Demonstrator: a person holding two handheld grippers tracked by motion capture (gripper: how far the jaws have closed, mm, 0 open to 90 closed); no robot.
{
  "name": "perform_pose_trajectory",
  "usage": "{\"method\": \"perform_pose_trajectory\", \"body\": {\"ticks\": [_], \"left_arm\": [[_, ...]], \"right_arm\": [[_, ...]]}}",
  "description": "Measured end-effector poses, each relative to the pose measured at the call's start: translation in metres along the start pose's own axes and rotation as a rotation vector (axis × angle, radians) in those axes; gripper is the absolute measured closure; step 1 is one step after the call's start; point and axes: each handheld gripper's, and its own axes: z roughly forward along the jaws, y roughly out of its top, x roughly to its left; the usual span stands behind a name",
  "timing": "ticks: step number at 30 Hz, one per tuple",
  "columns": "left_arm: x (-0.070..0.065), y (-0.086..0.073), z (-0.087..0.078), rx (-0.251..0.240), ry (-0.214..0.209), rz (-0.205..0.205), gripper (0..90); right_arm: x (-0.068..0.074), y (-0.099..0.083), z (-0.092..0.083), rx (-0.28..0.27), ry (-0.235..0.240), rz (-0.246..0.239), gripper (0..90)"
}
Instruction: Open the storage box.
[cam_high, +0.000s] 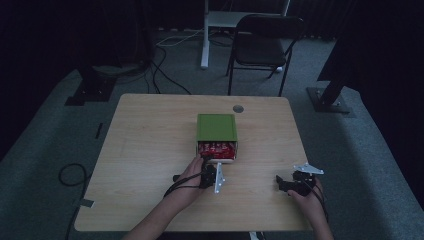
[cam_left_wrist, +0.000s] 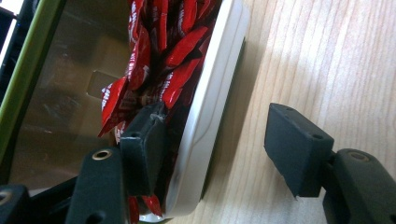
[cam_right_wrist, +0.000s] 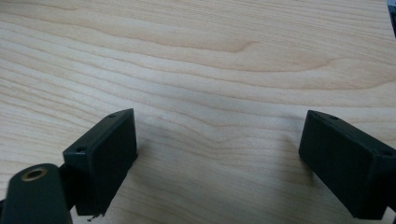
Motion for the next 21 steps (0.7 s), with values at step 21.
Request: {"method": "perform_pose_trajectory", "body": {"ticks": [21], "left_arm": [[-0.007,0.0,0.006,0.036,0.126,0.148,69.9]], "right_arm": [[0.0,0.0,0.0,0.0,0.0,-0.001,10.7]]}}
